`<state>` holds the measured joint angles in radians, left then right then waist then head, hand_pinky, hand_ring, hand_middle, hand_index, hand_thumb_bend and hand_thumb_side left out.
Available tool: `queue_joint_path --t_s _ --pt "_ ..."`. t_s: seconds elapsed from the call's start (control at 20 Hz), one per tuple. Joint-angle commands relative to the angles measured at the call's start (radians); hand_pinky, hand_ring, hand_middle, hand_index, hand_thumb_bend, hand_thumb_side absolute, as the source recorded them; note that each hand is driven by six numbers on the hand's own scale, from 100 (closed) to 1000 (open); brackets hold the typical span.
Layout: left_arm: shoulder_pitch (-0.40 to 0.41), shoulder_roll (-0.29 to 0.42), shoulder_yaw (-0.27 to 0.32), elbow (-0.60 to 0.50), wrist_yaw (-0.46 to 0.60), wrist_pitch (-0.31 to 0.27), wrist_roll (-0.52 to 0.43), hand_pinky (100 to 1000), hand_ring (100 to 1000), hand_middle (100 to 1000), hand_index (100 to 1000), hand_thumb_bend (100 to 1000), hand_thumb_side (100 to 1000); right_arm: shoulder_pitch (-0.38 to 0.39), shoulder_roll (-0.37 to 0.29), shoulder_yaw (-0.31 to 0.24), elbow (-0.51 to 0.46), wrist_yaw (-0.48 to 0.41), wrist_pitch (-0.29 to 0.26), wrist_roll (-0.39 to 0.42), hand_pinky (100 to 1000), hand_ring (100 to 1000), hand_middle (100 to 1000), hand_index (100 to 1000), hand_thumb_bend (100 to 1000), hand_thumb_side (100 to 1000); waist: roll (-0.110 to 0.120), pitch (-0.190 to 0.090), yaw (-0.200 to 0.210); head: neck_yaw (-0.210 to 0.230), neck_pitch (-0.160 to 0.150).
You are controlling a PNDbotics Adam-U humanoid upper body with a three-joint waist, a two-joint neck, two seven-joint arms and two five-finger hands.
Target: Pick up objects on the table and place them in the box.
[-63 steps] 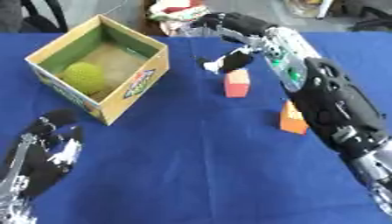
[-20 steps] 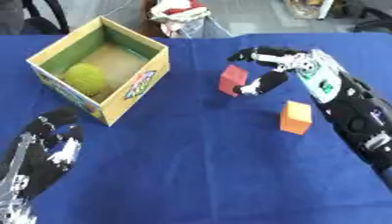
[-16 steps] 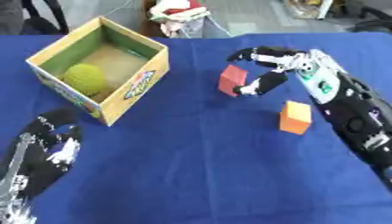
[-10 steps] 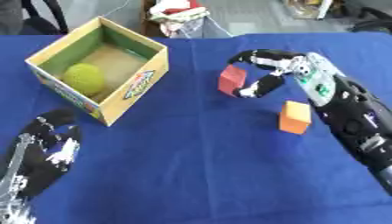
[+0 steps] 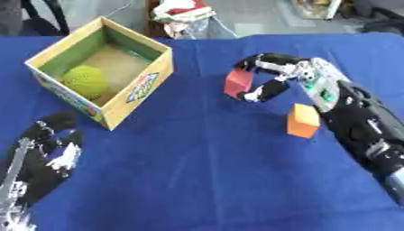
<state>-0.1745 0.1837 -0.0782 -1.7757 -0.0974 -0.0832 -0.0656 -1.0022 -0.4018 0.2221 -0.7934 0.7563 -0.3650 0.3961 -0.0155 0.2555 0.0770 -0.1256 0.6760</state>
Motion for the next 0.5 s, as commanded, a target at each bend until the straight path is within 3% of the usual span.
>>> queue_joint_path --t_s 0.05,0.5 --pt "-0.007 0.016 0.001 -0.011 0.001 -0.003 -0.001 547 792 744 802 216 344 -0.016 -0.006 -0.009 -0.004 0.019 -0.003 -0.053 773 784 764 890 255 421 0.000 -0.015 0.002 -0.005 -0.004" --pt "-0.008 0.014 0.001 -0.011 0.002 -0.002 -0.001 547 791 744 802 211 349 -0.014 0.025 -0.014 -0.005 0.043 -0.012 -0.237 723 706 556 752 126 217 0.000 -0.014 0.007 -0.012 -0.004"
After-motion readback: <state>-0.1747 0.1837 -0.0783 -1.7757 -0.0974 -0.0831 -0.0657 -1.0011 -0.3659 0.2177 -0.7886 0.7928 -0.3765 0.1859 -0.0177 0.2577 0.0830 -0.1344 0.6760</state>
